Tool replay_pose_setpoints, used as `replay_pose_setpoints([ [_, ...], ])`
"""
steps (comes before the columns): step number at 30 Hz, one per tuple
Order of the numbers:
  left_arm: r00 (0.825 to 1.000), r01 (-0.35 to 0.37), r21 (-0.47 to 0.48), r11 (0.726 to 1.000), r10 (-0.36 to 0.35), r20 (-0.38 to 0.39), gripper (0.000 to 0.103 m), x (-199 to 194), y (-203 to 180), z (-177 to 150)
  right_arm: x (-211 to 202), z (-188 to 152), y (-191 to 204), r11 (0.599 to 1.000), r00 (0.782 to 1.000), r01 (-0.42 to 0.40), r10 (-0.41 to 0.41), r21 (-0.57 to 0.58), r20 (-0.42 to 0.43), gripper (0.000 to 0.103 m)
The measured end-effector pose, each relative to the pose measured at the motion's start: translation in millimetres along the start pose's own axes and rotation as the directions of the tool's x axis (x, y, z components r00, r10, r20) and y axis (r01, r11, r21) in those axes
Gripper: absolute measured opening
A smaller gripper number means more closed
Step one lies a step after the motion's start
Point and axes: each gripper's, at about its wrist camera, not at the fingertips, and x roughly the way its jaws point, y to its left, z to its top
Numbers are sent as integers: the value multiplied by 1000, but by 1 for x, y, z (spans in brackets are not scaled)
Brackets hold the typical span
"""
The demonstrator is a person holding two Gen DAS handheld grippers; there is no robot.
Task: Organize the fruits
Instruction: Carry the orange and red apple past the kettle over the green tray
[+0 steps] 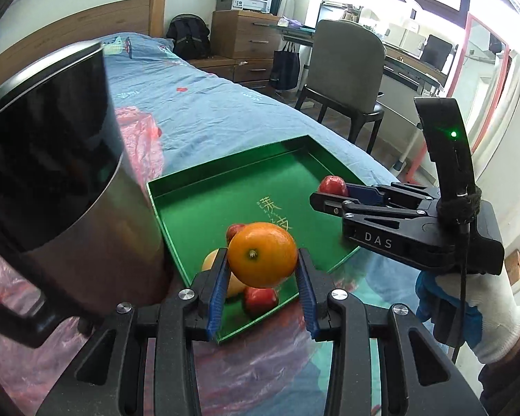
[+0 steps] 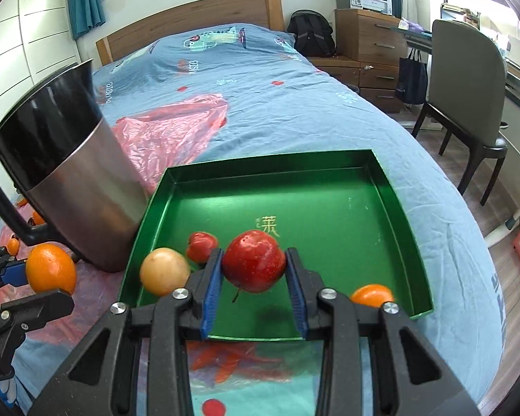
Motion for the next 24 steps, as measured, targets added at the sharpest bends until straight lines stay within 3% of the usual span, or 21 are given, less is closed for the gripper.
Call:
replay_pose_setpoints([
  [13, 996, -35, 11, 999, 36, -82, 33, 103, -6, 37, 69, 32, -60, 997, 995, 82, -80, 16, -60, 52],
  [24, 989, -78, 17, 997, 79, -125, 33, 149, 1, 27, 97, 20, -78, 993, 990, 114, -111, 30, -84, 53],
])
